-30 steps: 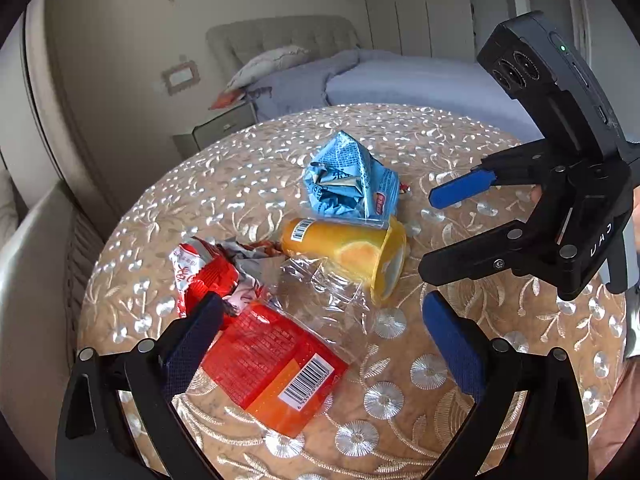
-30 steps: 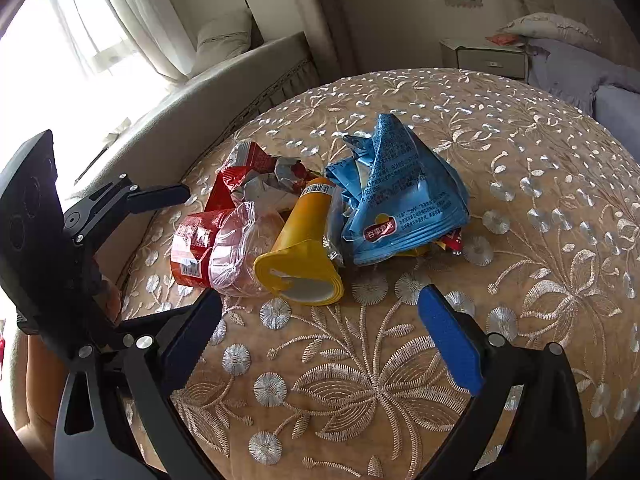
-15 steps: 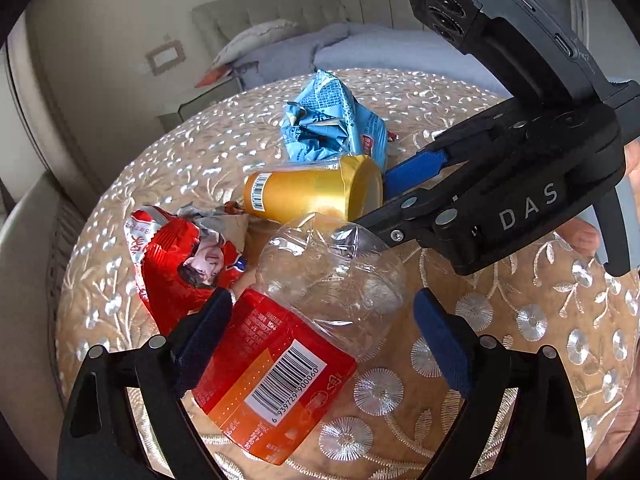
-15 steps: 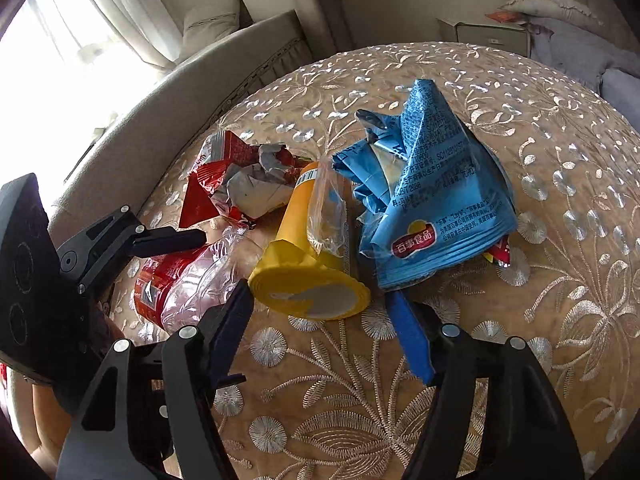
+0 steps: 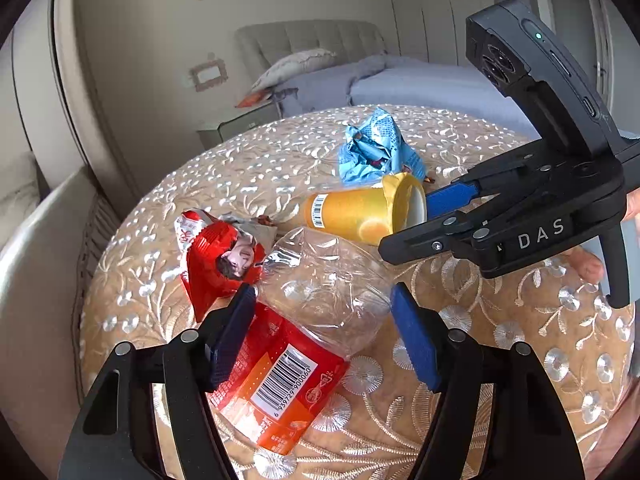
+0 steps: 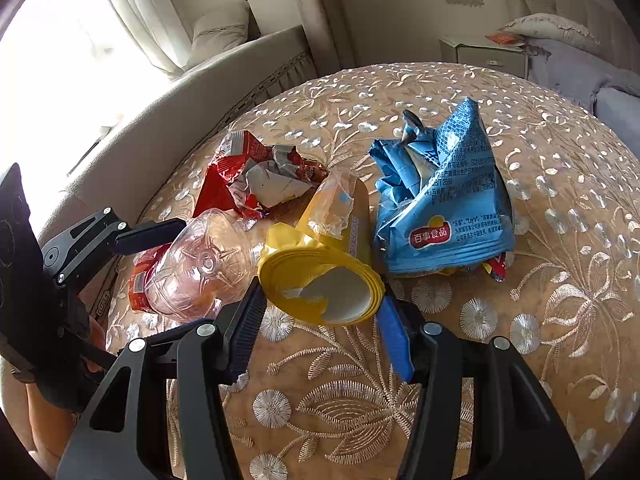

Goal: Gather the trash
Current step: 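Grasp the red-labelled clear bottle with the left tool while the right tool grasps the yellow cup, then carry the bottle and cup over the white bin and open both tools, then move both open tools back over the table, then grasp the red chip bag with the left tool while the right tool grasps the blue chip bag, then carry both chip bags over the white bin and open both tools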

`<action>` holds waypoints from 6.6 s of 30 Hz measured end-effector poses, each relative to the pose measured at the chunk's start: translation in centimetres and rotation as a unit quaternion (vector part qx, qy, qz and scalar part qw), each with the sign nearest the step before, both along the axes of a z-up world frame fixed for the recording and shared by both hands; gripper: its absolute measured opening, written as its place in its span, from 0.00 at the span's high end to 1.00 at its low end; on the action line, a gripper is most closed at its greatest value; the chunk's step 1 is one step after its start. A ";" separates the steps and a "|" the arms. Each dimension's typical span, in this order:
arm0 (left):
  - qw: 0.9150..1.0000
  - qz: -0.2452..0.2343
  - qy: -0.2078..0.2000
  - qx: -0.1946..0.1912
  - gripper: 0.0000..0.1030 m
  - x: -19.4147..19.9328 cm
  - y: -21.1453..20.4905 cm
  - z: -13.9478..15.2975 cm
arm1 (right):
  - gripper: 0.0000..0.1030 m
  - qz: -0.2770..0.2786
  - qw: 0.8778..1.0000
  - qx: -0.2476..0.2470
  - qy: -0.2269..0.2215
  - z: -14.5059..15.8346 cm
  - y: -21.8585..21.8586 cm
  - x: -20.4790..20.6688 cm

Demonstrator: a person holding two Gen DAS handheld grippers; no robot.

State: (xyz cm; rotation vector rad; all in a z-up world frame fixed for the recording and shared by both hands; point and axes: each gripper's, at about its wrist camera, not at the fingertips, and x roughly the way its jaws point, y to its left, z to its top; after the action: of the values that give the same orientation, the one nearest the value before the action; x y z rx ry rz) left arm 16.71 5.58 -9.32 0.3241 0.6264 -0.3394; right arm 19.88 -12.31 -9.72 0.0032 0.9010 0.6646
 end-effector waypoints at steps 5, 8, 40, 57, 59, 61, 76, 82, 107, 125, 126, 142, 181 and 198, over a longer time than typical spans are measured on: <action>0.999 0.004 -0.022 -0.025 0.51 -2.6 -0.6 1.0 | 0.46 0.015 1.000 0.004 -0.010 0.8 -2.6 -3.9; 0.999 0.005 -0.025 -0.036 0.54 -3.7 -1.0 1.2 | 0.46 0.020 0.999 -0.006 -0.026 1.0 -3.9 -6.9; 0.982 -0.179 -0.038 -0.048 0.59 -10.6 -19.6 5.8 | 0.46 -0.044 0.992 0.029 -0.112 5.2 -23.6 -19.8; 0.929 -0.366 0.034 -0.039 0.60 -12.9 -38.9 -0.8 | 0.46 -0.166 0.983 -0.040 -0.071 0.3 -36.7 -28.8; 0.923 -0.381 0.042 -0.034 0.60 -13.3 -40.7 -1.7 | 0.46 -0.176 0.981 -0.047 -0.063 -0.6 -37.9 -29.1; 0.918 -0.392 0.058 -0.026 0.60 -13.4 -42.4 -2.9 | 0.46 -0.185 0.980 -0.051 -0.047 -1.9 -39.1 -29.0; 0.862 -0.487 0.138 0.025 0.05 -10.1 -49.8 -12.4 | 0.04 -0.183 0.977 -0.095 0.061 -11.4 -45.1 -27.0; 0.856 -0.496 0.143 0.037 0.05 -10.3 -49.8 -12.9 | 0.04 -0.173 0.976 -0.109 0.072 -12.1 -45.2 -27.1; 0.919 -0.390 0.023 -0.047 0.05 -11.3 -37.1 -0.9 | 0.04 -0.101 0.986 -0.117 -0.069 -1.5 -36.1 -23.4; 0.990 -0.126 -0.062 -0.024 0.05 -9.3 -21.3 3.2 | 0.04 0.014 0.986 -0.072 -0.149 4.0 -20.5 -15.9; 0.991 -0.114 -0.062 -0.025 0.05 -9.2 -20.5 3.3 | 0.04 0.020 0.986 -0.072 -0.149 4.1 -19.7 -15.6; 0.996 0.029 -0.080 -0.042 0.05 -5.9 -7.6 4.6 | 0.04 0.102 0.980 -0.079 -0.153 4.5 -7.9 -8.6; 0.987 0.150 0.060 -0.010 0.25 8.5 -0.2 -0.7 | 0.16 0.118 0.981 -0.122 -0.096 -0.5 -1.8 0.5; 0.993 0.111 -0.027 0.010 0.25 -5.2 -10.9 2.8 | 0.16 0.040 0.985 -0.107 -0.128 3.0 -12.0 -10.5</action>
State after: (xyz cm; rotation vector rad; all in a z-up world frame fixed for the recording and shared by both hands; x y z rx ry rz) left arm 11.48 -5.32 -6.53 0.2791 0.6074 -0.1101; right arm 9.41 -24.30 -6.76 -0.3048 0.7228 0.6232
